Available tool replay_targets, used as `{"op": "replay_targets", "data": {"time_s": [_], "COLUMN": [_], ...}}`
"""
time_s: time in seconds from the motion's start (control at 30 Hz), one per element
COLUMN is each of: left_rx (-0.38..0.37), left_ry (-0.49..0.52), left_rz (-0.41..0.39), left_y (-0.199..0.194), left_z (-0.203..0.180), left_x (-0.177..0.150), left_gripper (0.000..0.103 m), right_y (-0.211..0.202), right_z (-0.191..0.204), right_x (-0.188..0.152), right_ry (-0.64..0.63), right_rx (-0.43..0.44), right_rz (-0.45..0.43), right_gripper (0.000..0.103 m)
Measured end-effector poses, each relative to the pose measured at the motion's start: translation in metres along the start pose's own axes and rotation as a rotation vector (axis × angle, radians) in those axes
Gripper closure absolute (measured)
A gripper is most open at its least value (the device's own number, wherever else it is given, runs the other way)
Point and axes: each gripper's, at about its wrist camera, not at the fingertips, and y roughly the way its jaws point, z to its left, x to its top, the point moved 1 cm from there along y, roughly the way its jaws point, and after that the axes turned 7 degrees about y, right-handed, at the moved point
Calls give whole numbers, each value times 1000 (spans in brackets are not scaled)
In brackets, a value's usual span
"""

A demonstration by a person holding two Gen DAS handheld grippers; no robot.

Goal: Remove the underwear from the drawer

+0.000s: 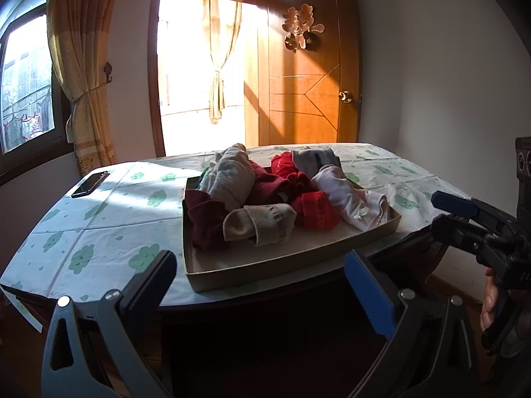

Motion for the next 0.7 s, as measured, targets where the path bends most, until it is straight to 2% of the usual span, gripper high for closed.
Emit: {"op": "replay_targets", "data": {"time_s": [0.7], "left_rx": [-18], "left_ry": [25], "left_rz": [-2], "left_y": [2], "left_z": [-6], "left_x": [-7], "left_gripper": [0], "right_y": [6], "right_z": [4], "right_x": [-13], "right_ry": [2], "right_rx": [14], "right_rz": [44], "right_gripper": [20]}}
